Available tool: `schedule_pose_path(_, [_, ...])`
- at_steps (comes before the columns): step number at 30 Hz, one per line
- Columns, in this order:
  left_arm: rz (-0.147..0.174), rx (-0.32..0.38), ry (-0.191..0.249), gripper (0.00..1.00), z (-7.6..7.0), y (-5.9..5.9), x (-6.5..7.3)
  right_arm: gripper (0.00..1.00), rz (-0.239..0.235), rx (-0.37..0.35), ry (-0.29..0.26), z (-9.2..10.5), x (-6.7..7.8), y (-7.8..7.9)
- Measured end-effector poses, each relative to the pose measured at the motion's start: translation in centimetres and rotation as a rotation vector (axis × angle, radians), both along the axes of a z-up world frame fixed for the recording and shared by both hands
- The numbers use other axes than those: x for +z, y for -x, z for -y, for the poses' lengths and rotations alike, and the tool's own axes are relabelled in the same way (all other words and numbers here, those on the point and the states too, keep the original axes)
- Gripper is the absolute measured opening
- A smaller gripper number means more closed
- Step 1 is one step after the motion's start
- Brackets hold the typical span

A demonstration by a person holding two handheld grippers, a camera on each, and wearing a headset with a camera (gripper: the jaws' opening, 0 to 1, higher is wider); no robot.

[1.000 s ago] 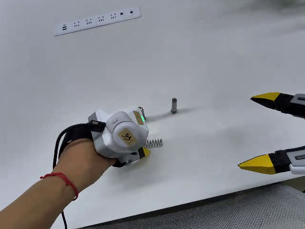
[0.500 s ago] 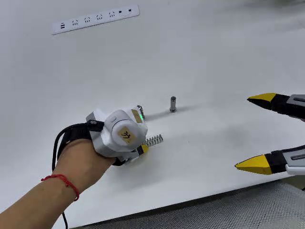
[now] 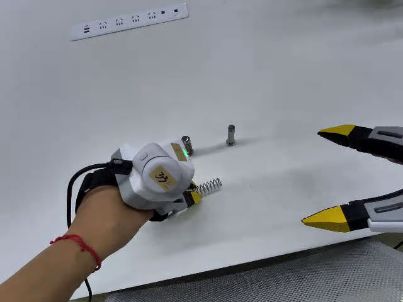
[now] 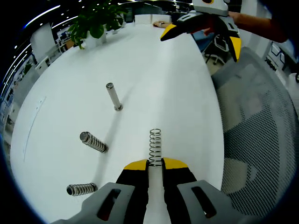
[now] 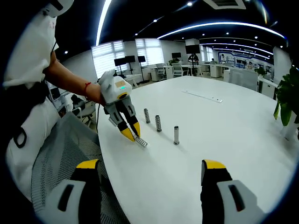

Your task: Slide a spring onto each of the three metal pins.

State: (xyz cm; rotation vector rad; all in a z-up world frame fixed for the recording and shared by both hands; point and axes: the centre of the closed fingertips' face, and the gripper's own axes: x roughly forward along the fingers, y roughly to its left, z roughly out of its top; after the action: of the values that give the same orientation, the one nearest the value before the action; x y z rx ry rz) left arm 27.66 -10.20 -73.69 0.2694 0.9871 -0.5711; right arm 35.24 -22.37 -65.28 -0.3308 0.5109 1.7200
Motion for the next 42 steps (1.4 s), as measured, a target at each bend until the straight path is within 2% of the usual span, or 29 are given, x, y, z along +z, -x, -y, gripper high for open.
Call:
schedule_pose_path(4, [0.033, 0.025, 0.038, 0.1, 0.4, -0.1, 1.1, 0.89, -0.02, 0.008, -0.013, -0.7, 0.7, 0.8])
schedule_pose_path(9, [0.097, 0.066, 0.111, 0.1, 1.2, -0.5, 3.3, 0.85, -0.076, -0.008, -0.053, -1.8, 1.7, 1.1])
schedule_pose_path(11, [0.128, 0.093, 0.141, 0.1, 1.3, -0.8, 4.4, 0.82, -0.104, -0.029, -0.07, -2.4, 2.6, 1.2])
schedule_pose_path(12, [0.149, 0.114, 0.168, 0.1, 1.5, -1.0, 5.1, 0.8, -0.137, -0.047, -0.089, -2.9, 3.4, 1.5])
schedule_pose_path(16, [0.209, 0.149, 0.228, 0.1, 1.9, -1.4, 7.3, 0.72, -0.214, -0.099, -0.13, -4.3, 5.1, 1.8])
schedule_pose_path(21, [0.294, 0.201, 0.306, 0.1, 2.2, -2.1, 10.3, 0.57, -0.324, -0.214, -0.202, -6.3, 7.1, 1.3])
schedule_pose_path(22, [0.31, 0.207, 0.317, 0.1, 2.2, -2.1, 11.0, 0.54, -0.367, -0.232, -0.217, -6.8, 7.6, 1.3])
schedule_pose_path(24, [0.329, 0.217, 0.328, 0.1, 2.2, -2.2, 11.7, 0.48, -0.401, -0.258, -0.245, -7.4, 8.1, 1.2])
schedule_pose_path(26, [0.357, 0.234, 0.365, 0.1, 2.4, -2.4, 12.7, 0.41, -0.45, -0.281, -0.263, -8.1, 8.3, 1.5])
schedule_pose_path(27, [0.373, 0.242, 0.379, 0.1, 2.3, -2.5, 13.2, 0.39, -0.489, -0.304, -0.27, -8.5, 8.4, 1.5])
schedule_pose_path(32, [0.417, 0.273, 0.432, 0.1, 2.3, -2.8, 14.8, 0.32, -0.623, -0.376, -0.305, -9.5, 8.5, 1.4])
schedule_pose_path(38, [0.439, 0.282, 0.46, 0.1, 2.3, -3.0, 15.5, 0.26, -0.676, -0.357, -0.311, -10.4, 9.1, 2.5])
schedule_pose_path(42, [0.449, 0.275, 0.47, 0.1, 2.4, -3.0, 15.7, 0.2, -0.68, -0.353, -0.31, -10.7, 9.1, 2.3])
